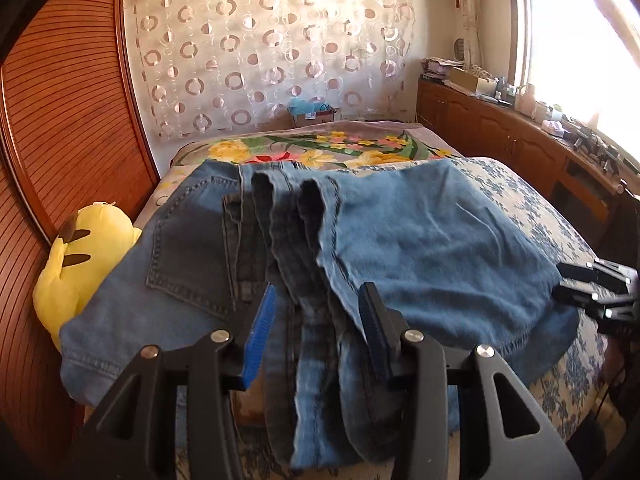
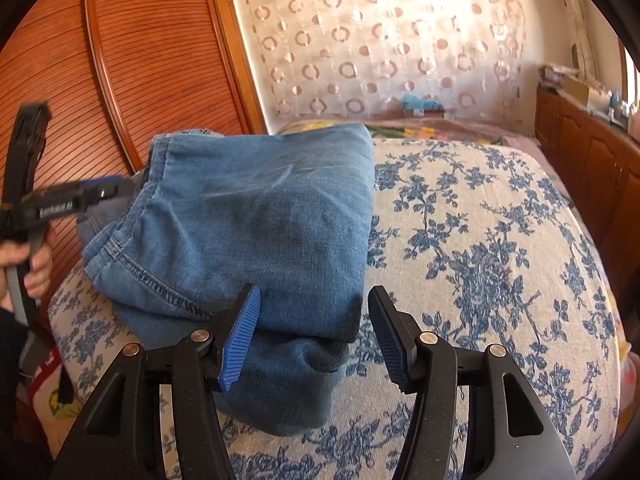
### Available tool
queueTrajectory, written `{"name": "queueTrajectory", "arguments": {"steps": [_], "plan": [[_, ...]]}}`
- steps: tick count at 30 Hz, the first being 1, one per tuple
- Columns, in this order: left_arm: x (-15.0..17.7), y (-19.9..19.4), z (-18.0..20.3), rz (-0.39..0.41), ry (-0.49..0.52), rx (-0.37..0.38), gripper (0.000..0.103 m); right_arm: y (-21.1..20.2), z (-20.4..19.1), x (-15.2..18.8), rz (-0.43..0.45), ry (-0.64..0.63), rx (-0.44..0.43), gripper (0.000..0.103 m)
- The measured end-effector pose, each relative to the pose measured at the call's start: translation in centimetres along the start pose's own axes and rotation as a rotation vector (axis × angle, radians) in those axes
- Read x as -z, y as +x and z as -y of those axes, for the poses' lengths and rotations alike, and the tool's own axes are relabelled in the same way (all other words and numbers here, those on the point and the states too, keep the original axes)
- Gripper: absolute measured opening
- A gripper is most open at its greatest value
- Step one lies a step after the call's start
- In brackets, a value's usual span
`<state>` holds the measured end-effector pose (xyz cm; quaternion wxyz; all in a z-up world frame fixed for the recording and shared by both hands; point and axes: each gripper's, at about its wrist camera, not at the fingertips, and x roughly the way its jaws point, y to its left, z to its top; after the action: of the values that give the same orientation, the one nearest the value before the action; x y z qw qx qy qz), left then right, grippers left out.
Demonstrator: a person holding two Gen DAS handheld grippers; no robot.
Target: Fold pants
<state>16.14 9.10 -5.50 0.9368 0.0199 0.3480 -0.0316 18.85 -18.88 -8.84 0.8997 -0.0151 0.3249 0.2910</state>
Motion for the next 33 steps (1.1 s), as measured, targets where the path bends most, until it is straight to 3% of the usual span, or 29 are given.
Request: {"name": "queueTrajectory", "arguments": {"steps": [6,13,20,25,28,30,33], "plan": [[1.1,-0.9,0.3,0.016,-0.003,0.009,0.043,0.1,1.4,-2.1,-0.04,0.045,-0.023,0.058],[1.9,-0.9,-0.1,0.011,-0.013,0.005,0.043,4.3,2.9,-4.7,-0.154,0.094,-0.05,0.058],[2.3,-1.3,-1.5,0.014,-0.035,-0.007,0.043,6.9,3.7,-5.6,-0.218,0.14,-0.103,0.058],[2.4,-1.6,-1.7,0.019,-0.037,-0.005,0.043,7.7,3.5,-5.6,-0.232,0.137,-0.122,0.052],[2.2,-1.8,-1.6,0.021,-0.032,-0.002,0.043,7.9,3.1,-5.6,-0.244,0.12,-0.134,0.044],[2.1,-1.8,-1.6,0.02,-0.031,-0.001,0.043,7.9,2.9,-5.6,-0.25,0.109,-0.158,0.021],[1.9,-1.9,-1.6,0.021,-0.029,-0.002,0.043,6.6,2.6,-5.9,-0.225,0.108,-0.182,0.009]]}}
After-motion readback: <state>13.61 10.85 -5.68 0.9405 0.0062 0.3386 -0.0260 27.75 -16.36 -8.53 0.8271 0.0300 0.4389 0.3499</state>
